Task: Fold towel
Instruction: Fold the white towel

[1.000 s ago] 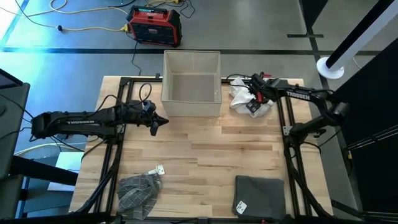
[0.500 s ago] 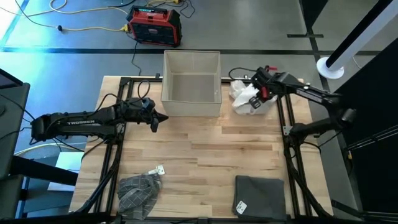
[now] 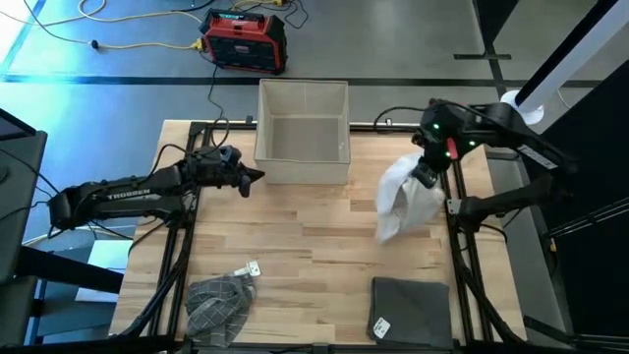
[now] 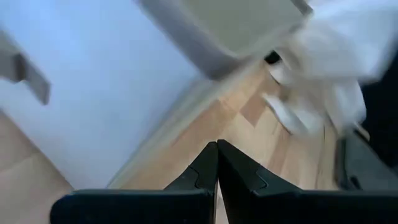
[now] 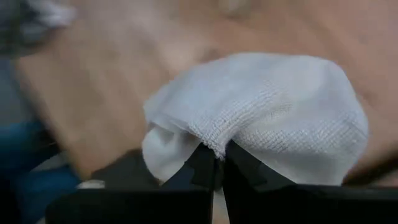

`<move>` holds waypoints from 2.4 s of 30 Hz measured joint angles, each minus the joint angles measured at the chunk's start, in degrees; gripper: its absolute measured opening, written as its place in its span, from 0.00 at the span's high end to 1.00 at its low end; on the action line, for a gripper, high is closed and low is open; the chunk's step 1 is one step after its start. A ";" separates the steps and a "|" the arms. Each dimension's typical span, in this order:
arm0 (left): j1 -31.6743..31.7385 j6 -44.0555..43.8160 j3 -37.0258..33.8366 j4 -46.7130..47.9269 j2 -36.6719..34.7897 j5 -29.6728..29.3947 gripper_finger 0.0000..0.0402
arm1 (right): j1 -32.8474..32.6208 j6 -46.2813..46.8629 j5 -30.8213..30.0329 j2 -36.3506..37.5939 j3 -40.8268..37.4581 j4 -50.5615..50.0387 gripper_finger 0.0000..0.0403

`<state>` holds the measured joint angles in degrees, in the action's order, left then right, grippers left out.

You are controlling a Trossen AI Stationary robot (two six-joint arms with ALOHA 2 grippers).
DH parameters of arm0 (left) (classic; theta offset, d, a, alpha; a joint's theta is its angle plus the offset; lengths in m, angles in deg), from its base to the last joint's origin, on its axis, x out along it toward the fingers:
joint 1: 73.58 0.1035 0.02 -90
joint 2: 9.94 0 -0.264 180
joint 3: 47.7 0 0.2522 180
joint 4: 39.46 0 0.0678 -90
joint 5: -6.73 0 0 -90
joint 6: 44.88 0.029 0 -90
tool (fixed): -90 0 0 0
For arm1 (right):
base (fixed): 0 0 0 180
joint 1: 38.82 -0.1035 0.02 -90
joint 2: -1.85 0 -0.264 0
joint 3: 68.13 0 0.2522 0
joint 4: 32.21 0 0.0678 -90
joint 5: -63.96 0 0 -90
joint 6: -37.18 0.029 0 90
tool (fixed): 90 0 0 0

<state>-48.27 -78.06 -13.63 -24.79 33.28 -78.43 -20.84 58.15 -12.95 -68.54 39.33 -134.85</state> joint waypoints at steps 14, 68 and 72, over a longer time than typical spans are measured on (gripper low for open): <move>1.62 -3.22 -0.02 -8.97 0.00 9.59 1.00 | -18.52 -0.09 -0.88 -7.21 1.02 40.48 1.00; -3.82 3.32 0.00 -6.43 -0.06 22.20 1.00 | -25.08 7.90 8.76 -42.07 11.67 26.95 0.53; -4.08 3.42 0.00 -5.38 -0.07 24.83 1.00 | -26.88 8.85 3.79 -38.92 11.65 17.00 0.50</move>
<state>-52.35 -74.64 -13.63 -30.17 33.21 -53.60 -47.72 67.00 -9.16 -107.46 50.98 -117.85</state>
